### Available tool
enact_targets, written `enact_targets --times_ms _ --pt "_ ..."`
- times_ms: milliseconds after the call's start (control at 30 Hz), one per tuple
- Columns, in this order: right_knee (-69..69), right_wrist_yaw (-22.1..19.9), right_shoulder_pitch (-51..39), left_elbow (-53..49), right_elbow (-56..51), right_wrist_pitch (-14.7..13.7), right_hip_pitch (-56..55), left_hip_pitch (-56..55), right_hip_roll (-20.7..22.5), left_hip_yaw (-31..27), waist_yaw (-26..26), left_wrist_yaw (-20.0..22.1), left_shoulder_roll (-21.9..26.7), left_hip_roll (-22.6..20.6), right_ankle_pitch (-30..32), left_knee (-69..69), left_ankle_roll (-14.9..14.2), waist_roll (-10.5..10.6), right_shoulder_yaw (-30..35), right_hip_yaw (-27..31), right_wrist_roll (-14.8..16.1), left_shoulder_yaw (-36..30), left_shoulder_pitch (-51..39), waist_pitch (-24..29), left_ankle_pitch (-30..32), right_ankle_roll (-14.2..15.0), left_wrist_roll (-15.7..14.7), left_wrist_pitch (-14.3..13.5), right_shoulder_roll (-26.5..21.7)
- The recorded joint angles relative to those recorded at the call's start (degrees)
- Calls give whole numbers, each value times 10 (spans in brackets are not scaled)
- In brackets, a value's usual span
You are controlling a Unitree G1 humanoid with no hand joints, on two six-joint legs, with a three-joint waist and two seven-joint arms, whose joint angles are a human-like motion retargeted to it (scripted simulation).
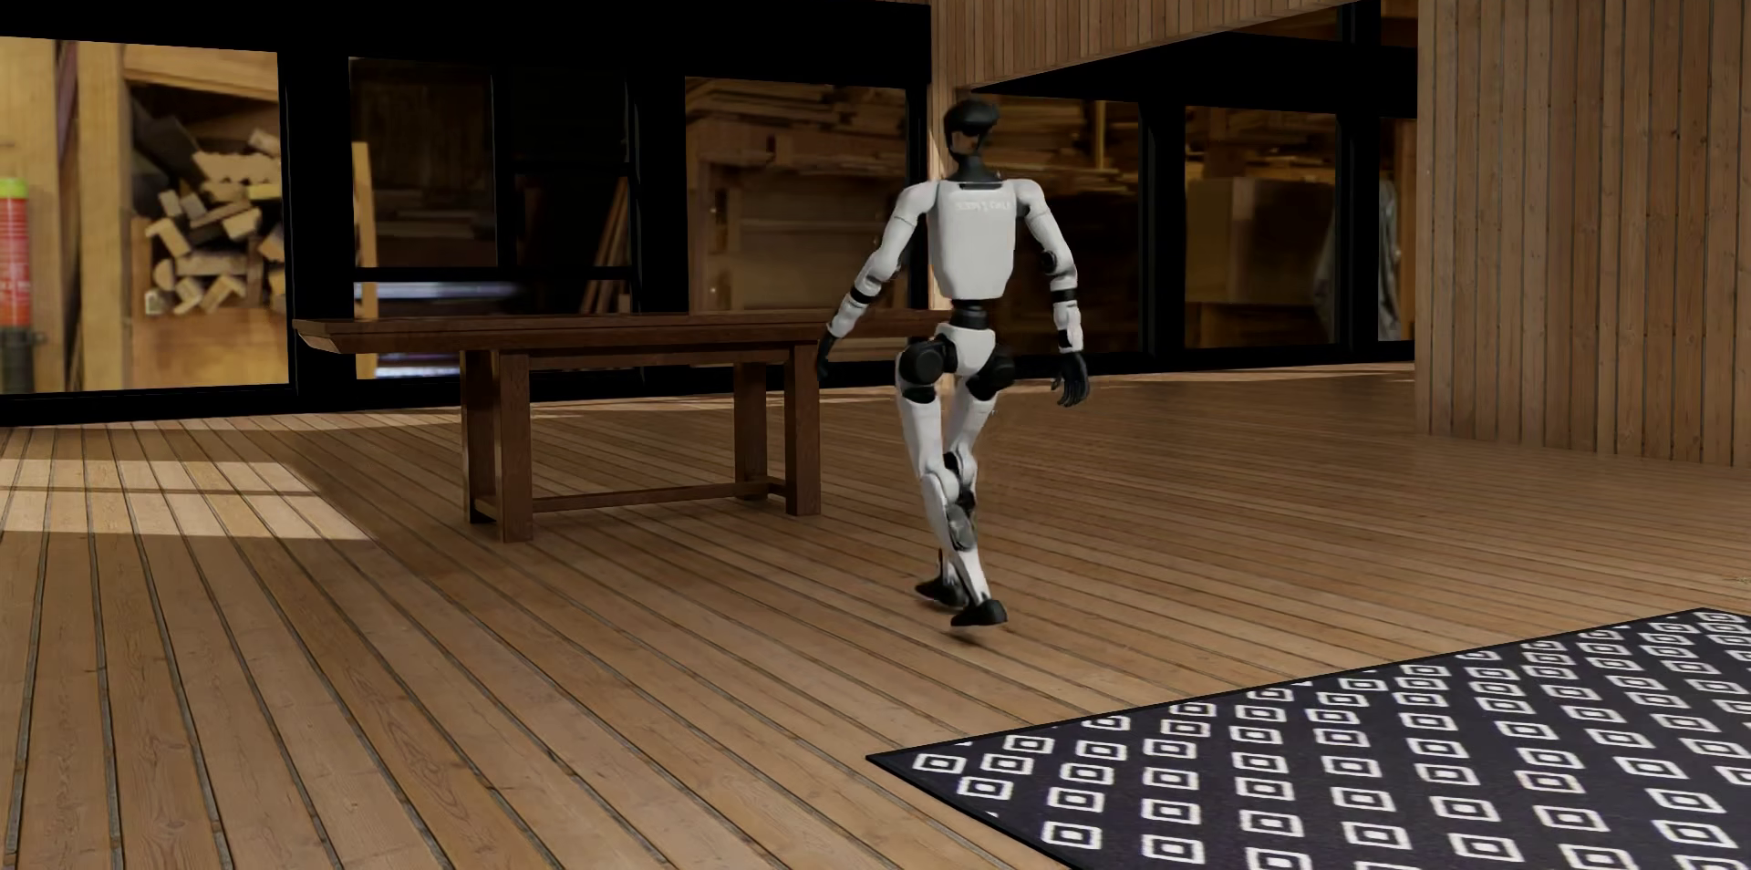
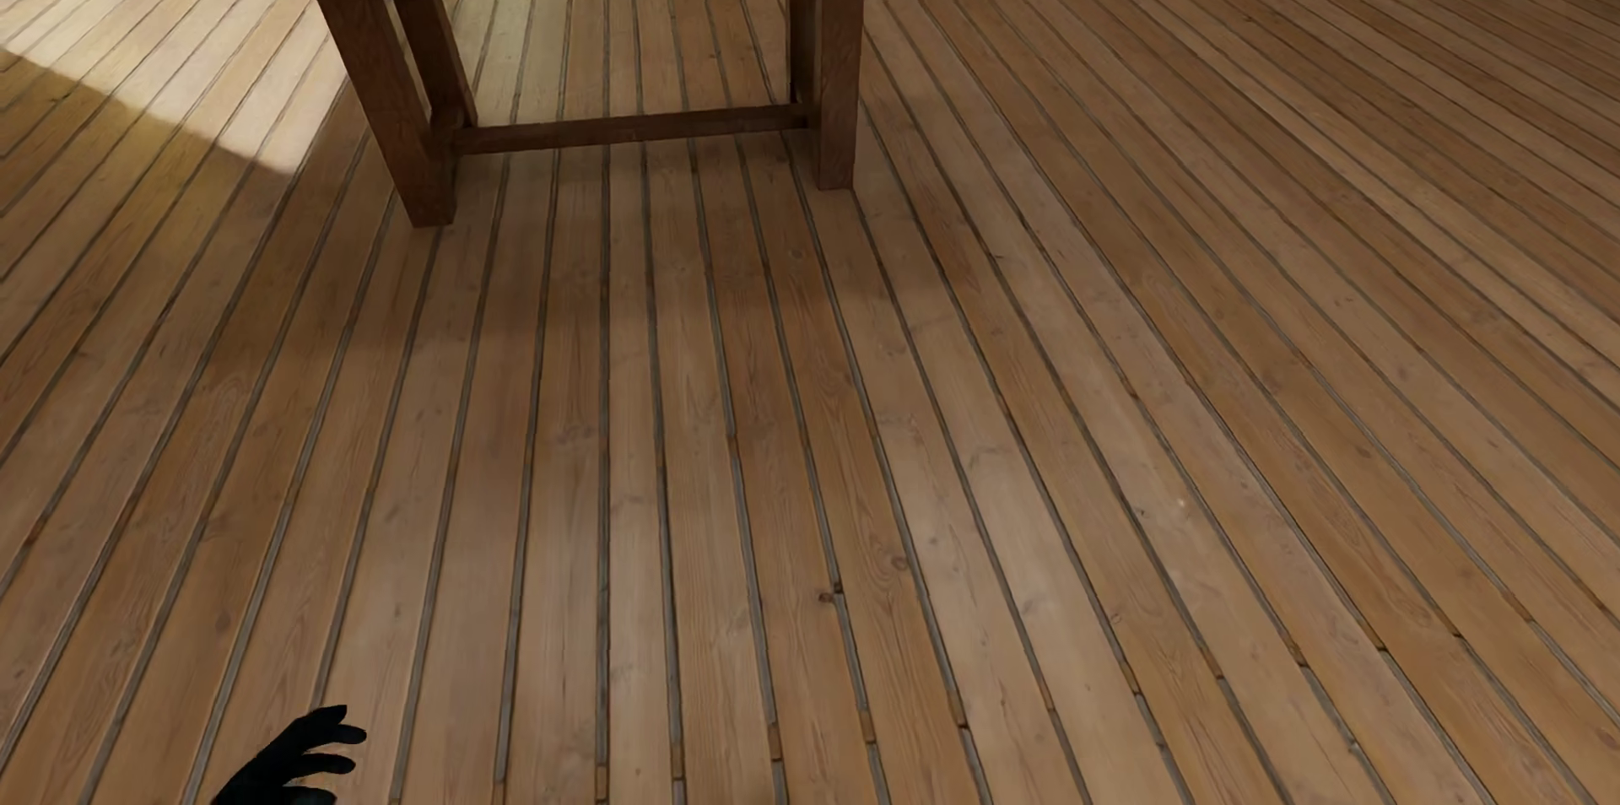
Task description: Walk towards the wood table
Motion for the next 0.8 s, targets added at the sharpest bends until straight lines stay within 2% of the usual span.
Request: enact_targets --times_ms 67,100,167,233,267,333,367,400,467,533,567,633,700,800 --pt "-69 0 3 -7 -12 0 0 11 -16 0 -10 0 -6 -2 -87 6 0 -7 -2 0 0 4 -2 -14 -23 0 0 0 24" --pt "-61 0 -4 -3 -9 0 0 16 -23 0 -11 0 -16 0 -104 11 0 -5 10 0 0 6 1 -17 -29 0 0 0 32" --pt "-67 0 -37 23 7 0 3 34 -21 0 -4 0 -43 10 -79 20 0 8 46 0 0 -3 15 -16 -23 0 0 0 38" --pt "-48 0 -81 67 27 0 -11 32 10 0 17 0 -71 31 40 38 0 37 63 0 0 -35 47 -24 47 0 0 0 34" --pt "-29 0 -105 95 32 0 -13 23 31 0 36 0 -83 44 68 63 0 56 60 0 0 -58 69 -28 106 0 0 0 28" --pt "-16 0 -151 152 16 0 10 -20 52 0 78 0 -100 67 53 168 0 80 37 0 0 -113 119 -33 239 0 0 0 8" --pt "-19 0 -173 173 -6 0 29 -55 55 0 97 0 -104 79 30 236 0 88 13 0 0 -139 142 -33 269 0 0 0 -5" --pt "-22 0 -193 186 -34 0 48 -94 58 0 114 0 -109 89 8 298 0 95 -19 0 0 -158 163 -33 254 0 0 0 -18" --pt "-26 0 -232 200 -89 0 83 -166 65 0 143 0 -116 92 -20 383 0 104 -88 0 0 -176 196 -29 159 0 0 0 -43" --pt "-29 0 -270 199 -130 0 119 -218 65 0 167 0 -120 86 -43 398 0 106 -152 0 0 -177 214 -19 82 0 0 0 -60" --pt "-31 0 -284 194 -149 0 136 -236 64 0 176 0 -121 83 -53 375 0 106 -181 0 0 -173 217 -13 64 0 0 0 -65" --pt "-33 0 -307 180 -182 0 158 -248 62 0 194 0 -120 78 -70 276 0 101 -213 0 0 -161 214 -7 58 0 0 0 -69" --pt "-33 0 -319 167 -207 0 171 -238 59 0 199 0 -120 73 -85 149 0 93 -211 0 0 -154 200 -9 74 0 0 0 -64" --pt "-33 0 -320 149 -218 0 182 -209 56 0 188 0 -118 69 -99 51 0 84 -181 0 0 -158 156 -13 154 0 0 0 -42"
